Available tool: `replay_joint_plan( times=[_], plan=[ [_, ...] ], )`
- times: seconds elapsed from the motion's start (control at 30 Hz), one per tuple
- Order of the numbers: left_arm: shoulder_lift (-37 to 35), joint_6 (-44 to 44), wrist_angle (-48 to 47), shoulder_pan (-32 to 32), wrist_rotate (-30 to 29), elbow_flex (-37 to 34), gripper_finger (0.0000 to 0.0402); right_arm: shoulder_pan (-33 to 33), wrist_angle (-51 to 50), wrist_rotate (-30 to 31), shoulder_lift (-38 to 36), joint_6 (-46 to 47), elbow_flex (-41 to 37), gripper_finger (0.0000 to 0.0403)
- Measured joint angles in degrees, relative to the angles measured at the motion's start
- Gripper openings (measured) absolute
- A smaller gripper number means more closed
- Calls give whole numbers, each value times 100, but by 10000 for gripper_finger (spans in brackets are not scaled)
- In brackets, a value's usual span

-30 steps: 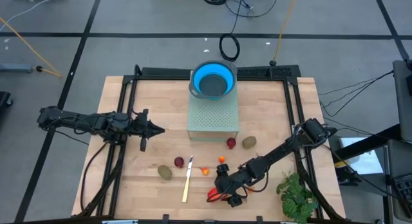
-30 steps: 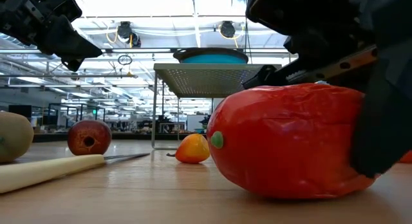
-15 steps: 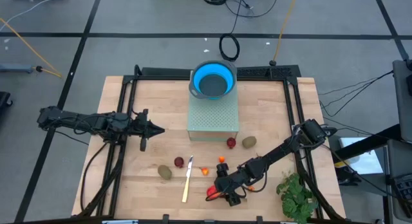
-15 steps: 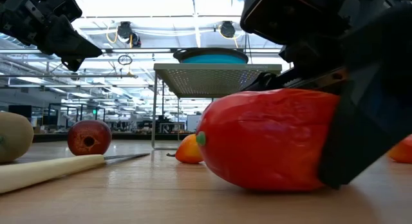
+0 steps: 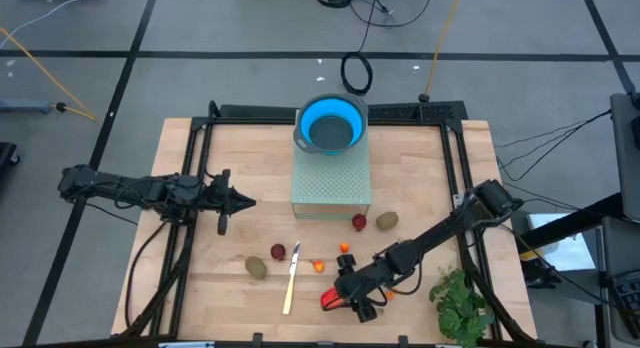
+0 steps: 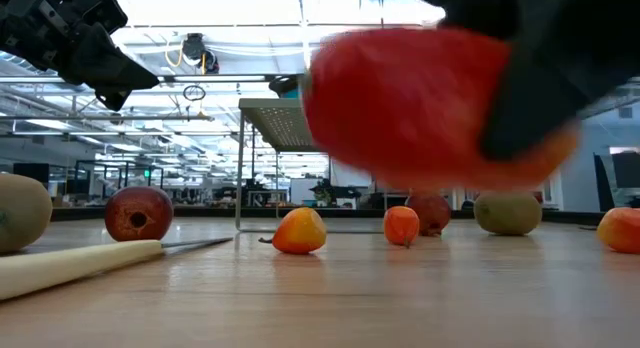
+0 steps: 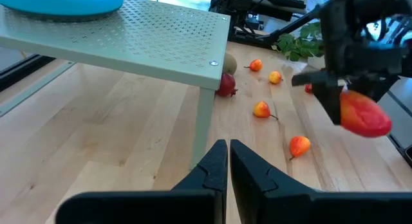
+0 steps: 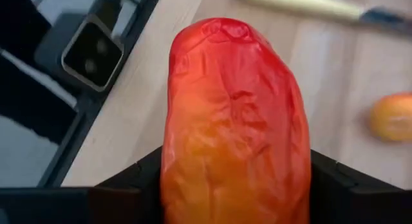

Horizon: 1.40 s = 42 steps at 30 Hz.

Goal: Pick & Place Fruit
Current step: Put the mango into the blue strainer bowl on the shelf

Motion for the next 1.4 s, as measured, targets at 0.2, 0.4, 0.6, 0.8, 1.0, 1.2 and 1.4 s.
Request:
replay_joint_plan(
  times=[0.2,0.4,0.6,0.8,1.0,1.2,1.4],
  plan=[
    [0,1,-1,1,0,0,17,-40,6,404,-642,2,0,235],
    [0,26,-2,0,0,0,17,-174,81,1087,-1396,2,4,229],
    [0,29,0,0,0,0,17,-299,85,1650,-2109,2,4,232],
    [-1,33,-1,0,0,0,17,-381,81,2178,-2665,-39,4,230],
    [-1,35,0,1,0,0,17,-426,83,2452,-2980,-39,4,233],
    [0,42,0,2,0,0,17,-427,65,2451,-3012,-42,9,234],
    [-1,42,0,0,0,0,17,-436,74,2450,-3003,-586,9,235]
  ],
)
